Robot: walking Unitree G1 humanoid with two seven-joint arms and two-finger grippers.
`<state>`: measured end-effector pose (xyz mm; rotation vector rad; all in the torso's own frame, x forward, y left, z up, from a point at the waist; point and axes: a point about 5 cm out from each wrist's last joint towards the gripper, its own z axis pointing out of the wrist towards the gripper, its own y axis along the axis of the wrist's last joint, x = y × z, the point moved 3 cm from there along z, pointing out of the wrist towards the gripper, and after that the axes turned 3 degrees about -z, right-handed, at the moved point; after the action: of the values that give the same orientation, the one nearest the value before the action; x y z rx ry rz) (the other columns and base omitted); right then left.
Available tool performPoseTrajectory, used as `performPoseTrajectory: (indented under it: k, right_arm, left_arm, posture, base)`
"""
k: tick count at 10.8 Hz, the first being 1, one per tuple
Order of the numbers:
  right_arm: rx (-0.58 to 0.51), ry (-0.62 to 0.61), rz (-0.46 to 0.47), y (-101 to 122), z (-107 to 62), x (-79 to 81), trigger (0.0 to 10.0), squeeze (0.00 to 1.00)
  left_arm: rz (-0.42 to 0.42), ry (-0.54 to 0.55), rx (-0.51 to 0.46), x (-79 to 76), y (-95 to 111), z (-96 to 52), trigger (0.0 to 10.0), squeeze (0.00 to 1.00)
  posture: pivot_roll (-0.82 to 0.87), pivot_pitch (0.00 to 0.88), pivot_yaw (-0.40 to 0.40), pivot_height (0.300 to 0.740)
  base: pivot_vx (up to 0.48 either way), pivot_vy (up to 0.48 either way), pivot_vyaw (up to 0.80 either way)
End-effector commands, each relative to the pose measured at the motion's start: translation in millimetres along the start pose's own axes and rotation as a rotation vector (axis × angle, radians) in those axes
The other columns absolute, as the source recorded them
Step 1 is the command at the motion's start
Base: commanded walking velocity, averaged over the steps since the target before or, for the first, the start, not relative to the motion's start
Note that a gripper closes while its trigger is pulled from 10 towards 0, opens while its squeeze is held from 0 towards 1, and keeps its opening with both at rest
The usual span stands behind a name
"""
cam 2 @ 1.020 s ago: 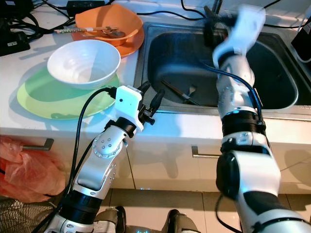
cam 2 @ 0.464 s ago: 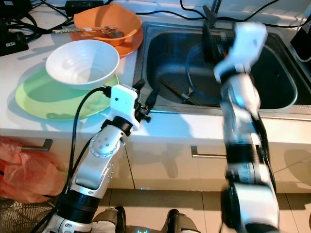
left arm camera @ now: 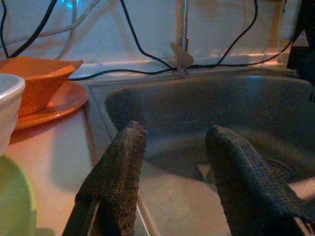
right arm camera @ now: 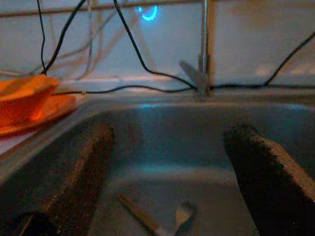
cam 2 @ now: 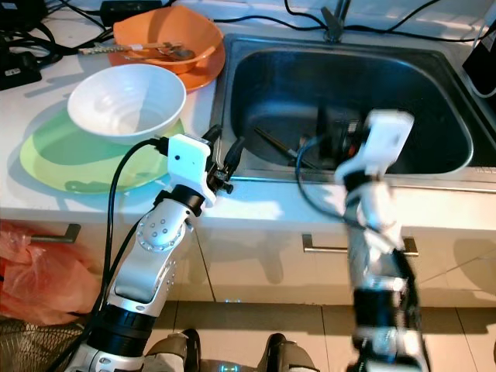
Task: Kitchen organization
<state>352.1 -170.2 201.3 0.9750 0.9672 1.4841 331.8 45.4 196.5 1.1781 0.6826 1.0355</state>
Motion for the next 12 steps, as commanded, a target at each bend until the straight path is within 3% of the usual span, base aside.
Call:
performPoseTrajectory:
  k: [1,9,11,12]
  right_arm:
    - [-0.008,0.009,-0.004,3,-2.4,4.3,10.0,0.00]
    - [0.028,-0.023,0.054,-12,-7.2,20.0,10.0,0.00]
    - [0.036,-0.009,0.062,-15,-7.9,27.4,10.0,0.00]
    - [0.039,-0.009,0.068,-16,-7.8,29.6,10.0,0.00]
  left_arm:
    - [-0.003,-0.006,0.042,-3.3,-10,-4.2,10.0,0.00]
    - [0.002,-0.040,0.038,-2.1,-6,-6.3,10.0,0.00]
    - [0.014,-0.061,-0.023,-1.9,17,0.6,10.0,0.00]
    - [0.029,-0.067,-0.103,4.5,50,10.5,10.0,0.00]
  posture:
    - [0.12,0.198,-0.051,0.740]
    - [0.14,0.180,-0.041,0.740]
    - [0.15,0.173,-0.038,0.740]
    - [0.16,0.174,-0.035,0.740]
  base:
    - [0.000,0.000,0.00]
    - [0.000,0.000,0.00]
    - [0.000,0.000,0.00]
    - [0.000,0.000,0.00]
